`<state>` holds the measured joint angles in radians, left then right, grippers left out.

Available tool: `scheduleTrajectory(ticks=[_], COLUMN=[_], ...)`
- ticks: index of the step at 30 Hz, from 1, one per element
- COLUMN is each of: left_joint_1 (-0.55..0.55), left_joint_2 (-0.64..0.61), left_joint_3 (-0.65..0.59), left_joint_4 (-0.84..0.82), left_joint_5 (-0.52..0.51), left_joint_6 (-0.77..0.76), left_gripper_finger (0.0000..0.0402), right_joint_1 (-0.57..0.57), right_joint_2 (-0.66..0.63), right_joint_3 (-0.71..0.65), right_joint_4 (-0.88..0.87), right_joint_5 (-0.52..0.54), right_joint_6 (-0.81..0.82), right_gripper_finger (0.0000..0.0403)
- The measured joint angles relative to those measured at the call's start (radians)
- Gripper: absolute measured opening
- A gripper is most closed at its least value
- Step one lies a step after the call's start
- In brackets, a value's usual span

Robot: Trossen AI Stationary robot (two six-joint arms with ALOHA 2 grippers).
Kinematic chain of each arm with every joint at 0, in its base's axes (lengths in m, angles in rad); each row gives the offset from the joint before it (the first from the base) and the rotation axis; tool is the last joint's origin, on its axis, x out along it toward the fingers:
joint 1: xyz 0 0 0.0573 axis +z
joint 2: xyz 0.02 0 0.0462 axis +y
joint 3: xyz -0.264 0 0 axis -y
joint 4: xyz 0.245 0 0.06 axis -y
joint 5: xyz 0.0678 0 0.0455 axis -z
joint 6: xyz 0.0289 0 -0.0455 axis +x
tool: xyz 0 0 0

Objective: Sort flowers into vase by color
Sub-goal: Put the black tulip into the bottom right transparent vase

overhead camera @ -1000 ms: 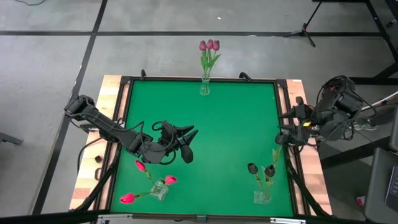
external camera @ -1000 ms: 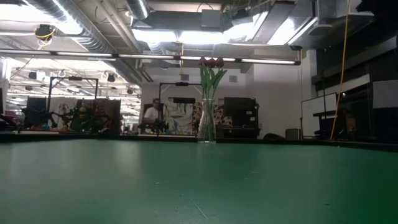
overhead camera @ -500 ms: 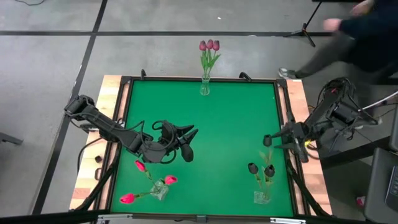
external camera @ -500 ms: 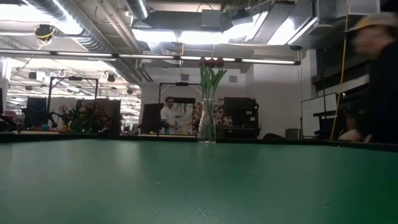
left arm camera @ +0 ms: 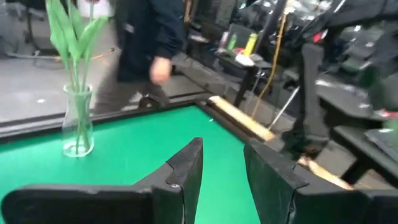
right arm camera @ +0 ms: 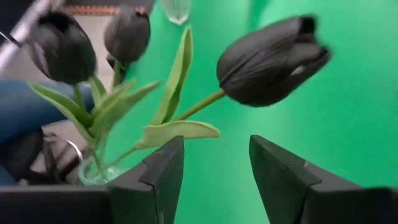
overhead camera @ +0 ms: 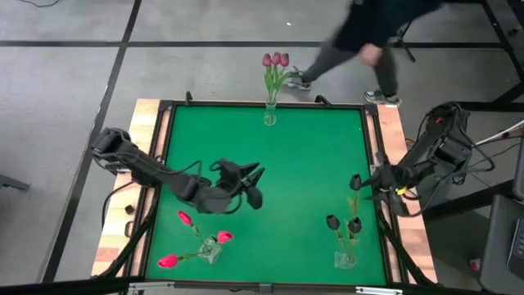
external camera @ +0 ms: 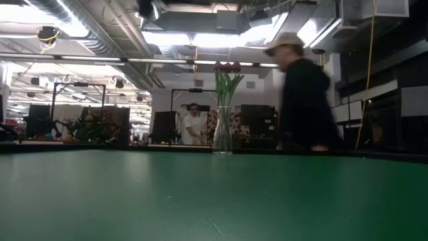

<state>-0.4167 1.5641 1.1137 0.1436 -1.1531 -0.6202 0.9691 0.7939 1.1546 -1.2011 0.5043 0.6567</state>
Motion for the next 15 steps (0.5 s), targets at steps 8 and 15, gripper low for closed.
scheduleTrajectory(ticks=[8, 15], left_joint_1=[0.145, 0.174], left_joint_2=[0.127, 0.130], left_joint_3=[0.000, 0.000], left_joint_4=[0.159, 0.174], left_joint_5=[0.302, 0.330], left_joint_6=[-0.007, -0.006], left_gripper_finger=[0.0116, 0.0116], right_joint_1=[0.000, -0.001], right_joint_2=[-0.039, -0.043], right_joint_3=[0.022, 0.022], right_joint_4=[-0.054, -0.158], right_joint_5=[0.117, 0.285], right_joint_6=[-0.008, 0.009], right_gripper_finger=[0.0184, 0.0184])
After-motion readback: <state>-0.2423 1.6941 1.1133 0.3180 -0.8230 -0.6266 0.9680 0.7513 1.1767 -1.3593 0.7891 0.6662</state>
